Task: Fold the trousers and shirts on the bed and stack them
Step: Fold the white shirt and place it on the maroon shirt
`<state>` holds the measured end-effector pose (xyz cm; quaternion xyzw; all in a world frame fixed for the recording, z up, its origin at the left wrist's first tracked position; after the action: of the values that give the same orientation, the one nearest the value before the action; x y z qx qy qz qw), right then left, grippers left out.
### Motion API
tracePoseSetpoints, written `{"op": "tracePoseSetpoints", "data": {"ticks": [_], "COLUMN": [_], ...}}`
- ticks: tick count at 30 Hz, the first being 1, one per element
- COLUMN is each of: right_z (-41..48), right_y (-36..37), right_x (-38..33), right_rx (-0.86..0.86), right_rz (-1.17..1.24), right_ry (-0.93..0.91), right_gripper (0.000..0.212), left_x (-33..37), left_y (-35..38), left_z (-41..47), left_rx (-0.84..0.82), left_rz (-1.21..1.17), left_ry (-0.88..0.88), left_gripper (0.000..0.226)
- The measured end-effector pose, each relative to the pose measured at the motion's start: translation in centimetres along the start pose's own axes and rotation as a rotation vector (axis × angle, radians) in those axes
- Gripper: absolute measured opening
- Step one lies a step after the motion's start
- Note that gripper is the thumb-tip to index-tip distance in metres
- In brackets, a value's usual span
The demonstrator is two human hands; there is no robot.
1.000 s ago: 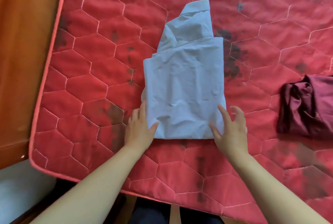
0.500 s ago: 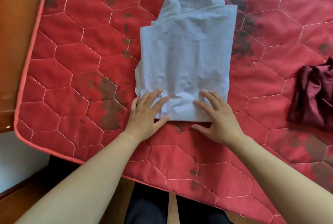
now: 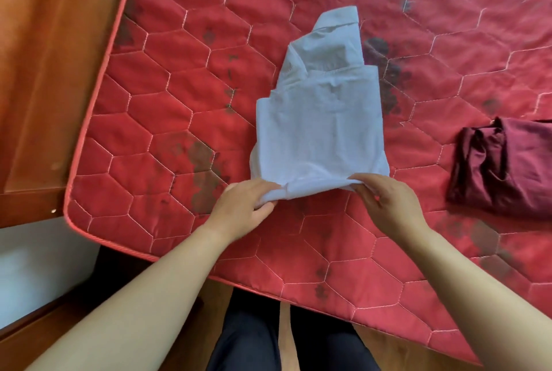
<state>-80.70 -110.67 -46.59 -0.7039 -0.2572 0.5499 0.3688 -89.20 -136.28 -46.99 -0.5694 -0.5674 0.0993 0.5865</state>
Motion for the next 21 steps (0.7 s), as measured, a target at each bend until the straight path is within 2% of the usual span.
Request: {"op": "tracePoseSetpoints", "data": {"ticks": [3, 9, 13, 16, 18, 21], "right_z": [-0.3, 2.2, 7.6, 12.7, 15.6, 17.6], "right_y": [-3.4, -7.3, -6.7, -5.5, -4.9, -3.3], "right_x": [-1.5, -2.8, -1.6, 0.2, 1.0, 1.5], "right_rx": [-0.009, 0.019, 0.091, 0.16, 0.246, 0.383], "right_rz": [-0.018, -0.082, -0.146, -0.186, -0.115, -0.117], "right_ry": [0.031, 0.063, 0.082, 0.113, 0.135, 0.078], "right_gripper": [0.011, 0.011, 0.019, 0.022, 0.022, 0.03], "left_x": [2.1, 4.4, 3.7, 2.9, 2.4, 2.4], "left_y": [-3.2, -7.4, -7.5, -6.7, -6.1, -5.2], "left_z": [-0.6, 2.2, 8.1, 13.6, 16.8, 19.7], "left_rx": [0.098, 0.22, 0.265, 0.316, 0.376, 0.397], "left_rz": [-0.127, -0.313, -0.364, -0.415, -0.386, -0.183], "left_ry": [-0.02, -0.089, -0.179, -0.252, -0.283, -0.167], "left_gripper": [0.017, 0.021, 0.002, 0.008, 0.024, 0.049]}}
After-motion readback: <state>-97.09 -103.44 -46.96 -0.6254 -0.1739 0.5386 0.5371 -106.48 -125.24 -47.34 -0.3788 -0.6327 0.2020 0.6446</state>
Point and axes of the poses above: each hand's wrist, its own z-axis towards the middle knuckle, its own y-axis out of the palm, x = y × z, the point moved 2 cm from there along z, towards the middle knuckle, and after that the axes turned 7 degrees about x, right-handed, at the moved point
